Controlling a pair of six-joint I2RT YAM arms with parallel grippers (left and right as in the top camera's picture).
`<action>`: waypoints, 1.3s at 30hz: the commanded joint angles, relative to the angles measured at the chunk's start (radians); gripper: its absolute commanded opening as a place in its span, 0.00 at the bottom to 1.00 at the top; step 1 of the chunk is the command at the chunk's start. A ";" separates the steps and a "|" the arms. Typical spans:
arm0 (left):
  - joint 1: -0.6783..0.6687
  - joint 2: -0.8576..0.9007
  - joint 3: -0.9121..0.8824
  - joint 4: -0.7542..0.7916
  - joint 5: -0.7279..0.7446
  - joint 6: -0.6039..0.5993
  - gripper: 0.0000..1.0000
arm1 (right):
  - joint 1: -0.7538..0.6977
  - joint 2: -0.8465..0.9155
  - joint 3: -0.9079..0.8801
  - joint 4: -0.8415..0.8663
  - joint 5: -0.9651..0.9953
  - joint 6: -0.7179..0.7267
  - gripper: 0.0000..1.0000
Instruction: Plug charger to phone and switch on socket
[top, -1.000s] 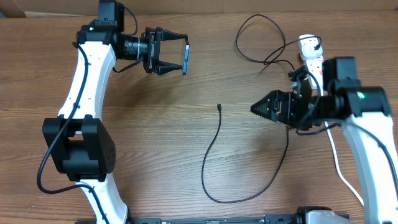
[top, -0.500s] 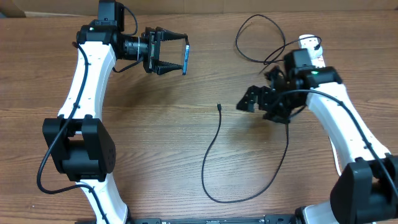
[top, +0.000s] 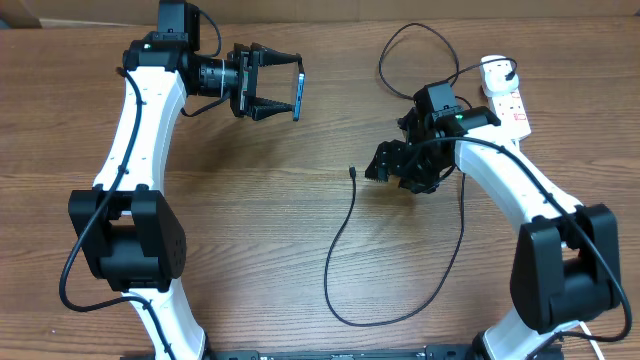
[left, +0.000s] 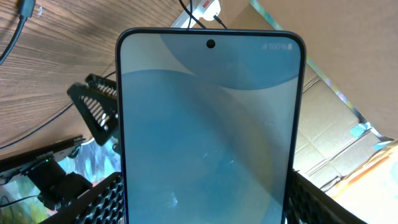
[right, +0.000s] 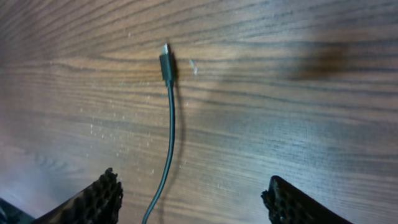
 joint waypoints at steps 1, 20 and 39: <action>0.005 -0.041 0.008 0.005 0.042 0.020 0.54 | 0.008 0.023 0.019 0.029 -0.010 0.012 0.72; 0.005 -0.041 0.008 0.005 0.046 0.016 0.52 | 0.028 0.027 -0.024 0.173 -0.041 0.041 0.68; 0.005 -0.041 0.008 0.005 0.043 0.017 0.51 | 0.101 0.043 -0.031 0.280 0.143 0.112 0.61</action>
